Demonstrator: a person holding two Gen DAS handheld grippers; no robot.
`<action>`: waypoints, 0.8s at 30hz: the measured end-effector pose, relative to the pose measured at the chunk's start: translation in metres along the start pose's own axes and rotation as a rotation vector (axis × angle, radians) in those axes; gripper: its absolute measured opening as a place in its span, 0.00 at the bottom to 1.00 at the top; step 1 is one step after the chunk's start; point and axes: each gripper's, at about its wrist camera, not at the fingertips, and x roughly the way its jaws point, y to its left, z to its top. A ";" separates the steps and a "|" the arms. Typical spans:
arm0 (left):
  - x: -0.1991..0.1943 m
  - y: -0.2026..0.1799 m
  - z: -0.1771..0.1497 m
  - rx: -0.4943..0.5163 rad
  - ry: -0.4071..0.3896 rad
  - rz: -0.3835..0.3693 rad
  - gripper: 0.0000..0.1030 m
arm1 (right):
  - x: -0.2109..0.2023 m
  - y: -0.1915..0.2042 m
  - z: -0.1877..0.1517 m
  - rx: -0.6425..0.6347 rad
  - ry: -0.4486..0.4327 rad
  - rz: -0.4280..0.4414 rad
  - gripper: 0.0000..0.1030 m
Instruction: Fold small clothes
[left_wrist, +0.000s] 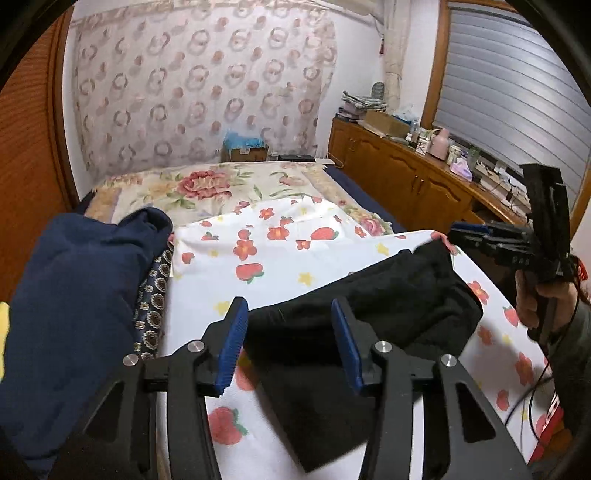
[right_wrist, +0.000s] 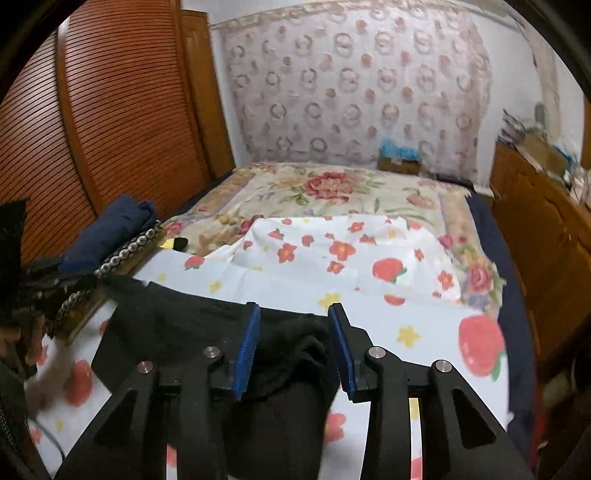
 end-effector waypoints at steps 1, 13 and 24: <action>-0.004 0.000 -0.004 0.003 0.000 -0.003 0.49 | -0.005 0.000 -0.003 -0.011 -0.006 -0.006 0.41; 0.049 0.009 -0.022 -0.034 0.144 -0.006 0.80 | 0.026 -0.001 -0.025 -0.139 0.131 0.024 0.47; 0.083 0.012 -0.005 -0.018 0.174 0.000 0.81 | 0.062 -0.033 0.002 -0.104 0.106 0.193 0.04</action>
